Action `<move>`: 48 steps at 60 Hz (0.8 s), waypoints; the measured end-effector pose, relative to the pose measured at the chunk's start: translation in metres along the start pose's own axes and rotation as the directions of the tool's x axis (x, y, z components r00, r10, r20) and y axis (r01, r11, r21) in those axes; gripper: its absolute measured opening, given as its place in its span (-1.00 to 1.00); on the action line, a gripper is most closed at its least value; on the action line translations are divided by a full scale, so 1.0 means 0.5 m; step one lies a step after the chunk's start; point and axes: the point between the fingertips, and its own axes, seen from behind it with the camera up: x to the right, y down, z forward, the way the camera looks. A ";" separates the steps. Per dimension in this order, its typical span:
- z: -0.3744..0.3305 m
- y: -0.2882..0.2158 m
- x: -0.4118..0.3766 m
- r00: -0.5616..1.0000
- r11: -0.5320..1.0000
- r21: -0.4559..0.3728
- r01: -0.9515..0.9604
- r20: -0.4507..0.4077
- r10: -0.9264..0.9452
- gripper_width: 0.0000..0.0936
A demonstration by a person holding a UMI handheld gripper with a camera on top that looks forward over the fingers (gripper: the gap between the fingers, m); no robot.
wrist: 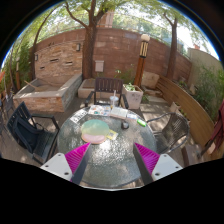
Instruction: Arrange mouse
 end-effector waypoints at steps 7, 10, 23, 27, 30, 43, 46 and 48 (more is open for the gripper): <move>0.010 0.026 0.005 1.000 0.999 -0.034 -0.006 0.004 0.006 0.83; 0.027 0.046 0.012 1.000 0.999 -0.054 -0.009 0.010 0.010 0.83; 0.155 0.161 0.056 0.999 0.990 -0.136 -0.029 0.008 0.031 0.84; 0.225 0.191 0.076 1.000 0.988 -0.150 -0.028 0.007 0.029 0.87; 0.283 0.205 0.093 1.000 0.989 -0.145 -0.028 0.009 0.029 0.85; 0.598 0.182 0.168 1.000 0.994 -0.105 -0.017 0.008 0.018 0.83; 0.677 0.157 0.183 1.000 0.996 -0.085 -0.022 0.013 0.023 0.83; 0.730 0.142 0.190 0.999 0.997 -0.078 -0.029 0.014 0.030 0.84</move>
